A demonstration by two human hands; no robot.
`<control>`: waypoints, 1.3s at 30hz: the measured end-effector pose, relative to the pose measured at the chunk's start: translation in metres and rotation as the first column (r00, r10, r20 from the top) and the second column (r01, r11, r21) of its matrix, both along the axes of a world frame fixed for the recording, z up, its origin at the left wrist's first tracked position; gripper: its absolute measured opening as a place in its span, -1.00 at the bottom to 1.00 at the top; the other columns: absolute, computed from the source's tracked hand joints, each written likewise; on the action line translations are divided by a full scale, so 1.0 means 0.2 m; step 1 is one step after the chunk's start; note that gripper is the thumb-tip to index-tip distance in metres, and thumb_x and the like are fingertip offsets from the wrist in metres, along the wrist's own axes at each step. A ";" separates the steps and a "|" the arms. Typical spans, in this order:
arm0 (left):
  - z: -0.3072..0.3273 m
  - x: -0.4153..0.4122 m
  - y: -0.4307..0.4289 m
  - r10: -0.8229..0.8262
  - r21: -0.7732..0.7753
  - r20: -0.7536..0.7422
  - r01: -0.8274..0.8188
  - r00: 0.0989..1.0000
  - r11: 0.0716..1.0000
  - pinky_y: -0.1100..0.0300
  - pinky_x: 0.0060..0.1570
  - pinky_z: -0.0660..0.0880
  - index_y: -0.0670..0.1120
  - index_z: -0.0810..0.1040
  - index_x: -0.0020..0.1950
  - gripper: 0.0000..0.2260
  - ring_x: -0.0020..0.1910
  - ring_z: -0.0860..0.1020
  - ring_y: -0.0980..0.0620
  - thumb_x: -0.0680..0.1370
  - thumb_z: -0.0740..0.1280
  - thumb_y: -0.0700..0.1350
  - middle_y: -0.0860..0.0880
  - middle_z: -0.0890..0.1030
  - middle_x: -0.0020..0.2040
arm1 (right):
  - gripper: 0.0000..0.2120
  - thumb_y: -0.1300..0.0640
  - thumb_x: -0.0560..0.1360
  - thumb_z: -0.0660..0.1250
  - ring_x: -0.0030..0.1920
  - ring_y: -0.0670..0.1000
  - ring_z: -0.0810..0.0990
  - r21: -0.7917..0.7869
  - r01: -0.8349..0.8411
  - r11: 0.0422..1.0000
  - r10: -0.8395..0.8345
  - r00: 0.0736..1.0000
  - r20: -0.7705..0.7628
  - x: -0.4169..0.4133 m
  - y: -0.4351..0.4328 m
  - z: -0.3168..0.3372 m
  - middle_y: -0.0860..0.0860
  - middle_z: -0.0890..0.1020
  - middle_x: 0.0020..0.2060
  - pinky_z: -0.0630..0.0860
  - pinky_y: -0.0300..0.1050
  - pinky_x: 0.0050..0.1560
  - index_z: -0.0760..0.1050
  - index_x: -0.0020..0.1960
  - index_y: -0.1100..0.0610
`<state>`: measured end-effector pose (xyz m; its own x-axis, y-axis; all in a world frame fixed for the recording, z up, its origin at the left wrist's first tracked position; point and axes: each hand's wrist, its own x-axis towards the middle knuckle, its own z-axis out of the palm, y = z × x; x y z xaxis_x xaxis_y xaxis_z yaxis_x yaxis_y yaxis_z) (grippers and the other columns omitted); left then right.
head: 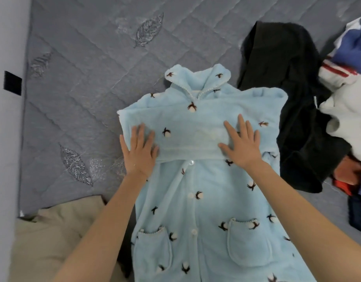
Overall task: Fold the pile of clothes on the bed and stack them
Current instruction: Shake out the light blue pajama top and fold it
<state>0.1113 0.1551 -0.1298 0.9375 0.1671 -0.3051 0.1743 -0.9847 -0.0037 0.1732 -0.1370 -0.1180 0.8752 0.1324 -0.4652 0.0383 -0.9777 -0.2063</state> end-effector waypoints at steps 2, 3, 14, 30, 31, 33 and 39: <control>-0.01 -0.05 0.04 0.094 0.052 -0.085 -0.090 0.992 0.995 -0.26 0.39 -0.35 0.08 -0.09 0.57 -0.47 0.53 -0.26 -0.09 0.63 -0.06 0.17 0.01 -0.20 0.57 | -0.34 -0.20 0.58 0.12 0.54 0.16 -0.25 0.014 0.004 1.000 -0.004 1.000 -0.006 -0.04 0.00 0.01 0.05 -0.28 0.54 -0.23 0.18 0.48 -0.12 0.56 -0.13; 0.01 -0.07 0.04 0.103 0.048 -0.078 -0.100 0.992 0.994 -0.26 0.40 -0.33 0.09 -0.11 0.57 -0.46 0.53 -0.25 -0.10 0.63 -0.05 0.18 0.00 -0.21 0.57 | -0.34 -0.20 0.58 0.14 0.54 0.16 -0.24 0.037 0.006 0.999 -0.007 1.000 0.023 -0.07 0.00 0.01 0.06 -0.26 0.55 -0.22 0.18 0.48 -0.10 0.56 -0.13; 0.04 -0.91 -0.14 0.401 -0.294 -0.232 -0.457 0.886 0.839 -0.20 0.45 0.06 0.14 -0.13 0.55 -0.33 0.54 -0.07 -0.16 0.58 0.21 0.12 -0.11 -0.18 0.57 | -0.23 -0.10 0.53 0.32 0.54 0.15 -0.20 0.023 0.230 0.973 -0.228 0.971 -0.075 -0.88 -0.36 -0.04 0.07 -0.20 0.55 -0.09 0.26 0.49 -0.08 0.56 -0.12; 0.01 -1.44 -0.32 0.565 -0.387 -0.255 -0.618 0.785 0.685 -0.12 0.40 0.17 -0.05 -0.06 0.57 -0.47 0.49 0.11 -0.19 0.66 0.08 -0.04 -0.20 0.05 0.55 | -0.23 -0.12 0.54 0.28 0.54 0.19 -0.09 -0.029 0.477 0.879 -0.477 0.878 -0.032 -1.45 -0.62 -0.02 0.14 -0.14 0.55 -0.06 0.28 0.46 -0.09 0.57 -0.03; 0.01 -1.49 -0.33 0.636 -0.411 -0.283 -0.690 0.718 0.596 -0.11 0.39 0.20 -0.10 -0.04 0.57 -0.48 0.45 0.18 -0.23 0.66 0.09 -0.08 -0.24 0.13 0.52 | -0.19 -0.14 0.54 0.28 0.54 0.19 -0.08 -0.078 0.521 0.850 -0.527 0.845 -0.093 -1.46 -0.66 -0.01 0.14 -0.13 0.55 -0.06 0.28 0.47 -0.15 0.57 -0.01; 0.03 -1.59 -0.35 0.705 -0.399 -0.321 -0.766 0.632 0.505 -0.12 0.35 0.27 -0.15 0.02 0.55 -0.48 0.38 0.28 -0.26 0.64 0.14 -0.13 -0.28 0.25 0.44 | -0.12 -0.12 0.52 0.32 0.52 0.21 0.04 -0.120 0.598 0.793 -0.608 0.762 -0.221 -1.46 -0.72 0.01 0.17 -0.01 0.54 -0.01 0.26 0.46 -0.21 0.57 0.05; 0.12 -1.70 -0.40 0.741 -0.352 -0.547 -0.910 0.389 0.218 0.13 -0.04 0.39 -0.26 0.51 0.15 -0.76 0.17 0.49 -0.22 0.55 0.33 -0.14 -0.21 0.57 0.10 | -0.52 0.03 0.51 0.38 0.22 0.25 0.48 -0.031 0.593 0.804 -0.562 0.743 -0.365 -1.46 -0.71 0.09 0.26 0.52 0.22 0.41 0.07 0.13 0.39 0.30 0.29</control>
<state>-0.2295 0.0752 -0.1050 0.2557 0.5375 -0.8035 0.9647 -0.0875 0.2484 -0.1189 -0.2796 -0.1009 0.5837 -0.2951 -0.7565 -0.6157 -0.7682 -0.1753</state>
